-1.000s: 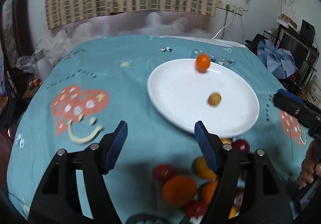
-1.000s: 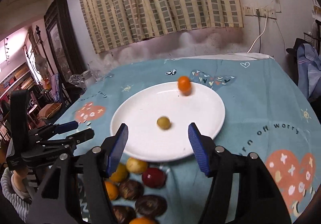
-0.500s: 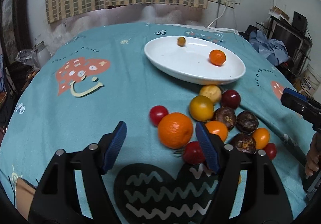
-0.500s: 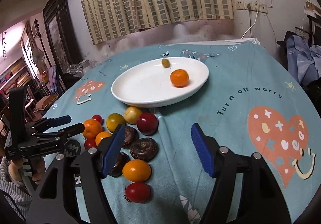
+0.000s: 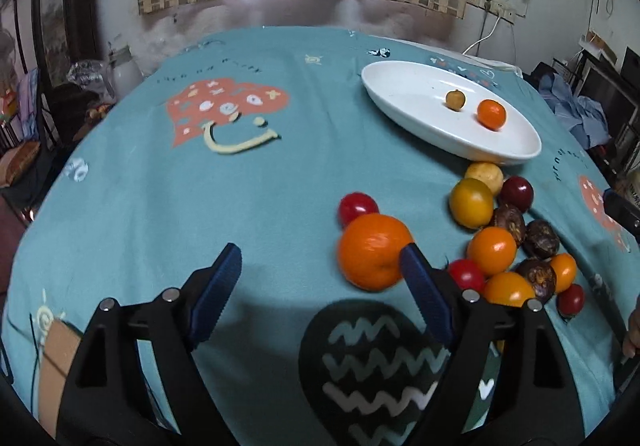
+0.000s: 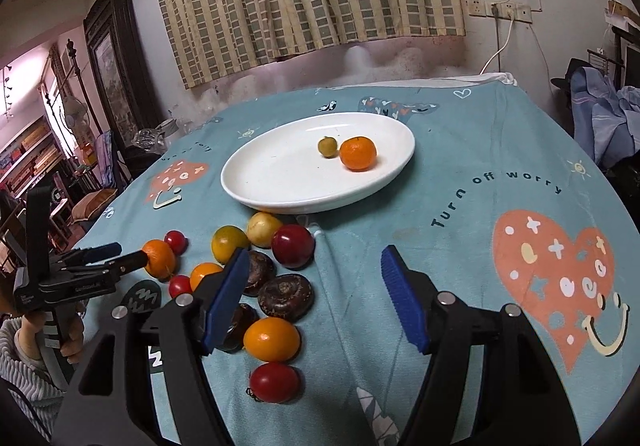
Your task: Organize fruits
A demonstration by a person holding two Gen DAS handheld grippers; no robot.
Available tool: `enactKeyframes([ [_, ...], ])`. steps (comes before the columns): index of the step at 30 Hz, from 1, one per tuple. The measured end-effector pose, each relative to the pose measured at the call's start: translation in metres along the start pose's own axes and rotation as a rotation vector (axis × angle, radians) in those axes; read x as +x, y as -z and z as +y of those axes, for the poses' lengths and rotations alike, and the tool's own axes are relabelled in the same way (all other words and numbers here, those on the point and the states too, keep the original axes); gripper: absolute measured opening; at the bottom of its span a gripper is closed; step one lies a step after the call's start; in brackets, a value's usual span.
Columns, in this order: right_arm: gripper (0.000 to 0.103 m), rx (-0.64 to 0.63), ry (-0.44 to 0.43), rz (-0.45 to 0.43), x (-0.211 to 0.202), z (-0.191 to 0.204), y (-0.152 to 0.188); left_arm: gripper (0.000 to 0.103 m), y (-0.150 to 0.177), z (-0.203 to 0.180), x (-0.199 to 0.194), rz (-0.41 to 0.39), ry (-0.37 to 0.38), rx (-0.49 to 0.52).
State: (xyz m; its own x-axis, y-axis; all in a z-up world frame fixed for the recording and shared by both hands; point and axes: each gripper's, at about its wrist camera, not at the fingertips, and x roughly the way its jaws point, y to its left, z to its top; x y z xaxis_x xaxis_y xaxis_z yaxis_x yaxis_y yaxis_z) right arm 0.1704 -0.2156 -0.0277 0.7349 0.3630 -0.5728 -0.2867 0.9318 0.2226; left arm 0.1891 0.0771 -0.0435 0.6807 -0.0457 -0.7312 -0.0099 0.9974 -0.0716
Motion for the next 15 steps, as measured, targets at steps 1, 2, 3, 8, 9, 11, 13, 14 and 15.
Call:
enactKeyframes([
  [1,0.069,-0.003,-0.006,0.002,0.0,0.001,0.0,0.083,0.003,-0.001,0.0,0.008,0.016,0.002],
  [2,0.069,-0.007,-0.016,0.004,0.0,0.002,0.0,0.083,0.005,-0.004,0.0,0.012,0.024,0.015],
  [3,0.069,-0.014,-0.024,0.007,0.0,0.004,0.001,0.083,0.006,-0.009,0.002,0.015,0.027,0.035],
  [8,0.069,-0.028,-0.056,0.027,0.001,0.011,0.004,0.075,0.01,-0.017,0.011,0.045,0.01,0.071],
  [9,0.069,-0.032,-0.061,0.034,0.002,0.012,0.006,0.069,0.009,-0.015,0.012,0.05,0.014,0.062],
  [11,0.069,-0.037,-0.058,0.045,0.002,0.014,0.008,0.063,0.009,-0.011,0.012,0.056,0.026,0.04],
  [13,0.069,-0.035,-0.063,0.066,0.004,0.015,0.013,0.057,0.009,-0.01,0.012,0.055,0.04,0.032],
  [14,0.069,-0.033,-0.069,0.078,0.004,0.015,0.016,0.056,0.009,-0.01,0.012,0.054,0.04,0.034],
  [15,0.069,-0.033,-0.073,0.086,0.005,0.015,0.017,0.053,0.009,-0.011,0.012,0.055,0.044,0.039],
])
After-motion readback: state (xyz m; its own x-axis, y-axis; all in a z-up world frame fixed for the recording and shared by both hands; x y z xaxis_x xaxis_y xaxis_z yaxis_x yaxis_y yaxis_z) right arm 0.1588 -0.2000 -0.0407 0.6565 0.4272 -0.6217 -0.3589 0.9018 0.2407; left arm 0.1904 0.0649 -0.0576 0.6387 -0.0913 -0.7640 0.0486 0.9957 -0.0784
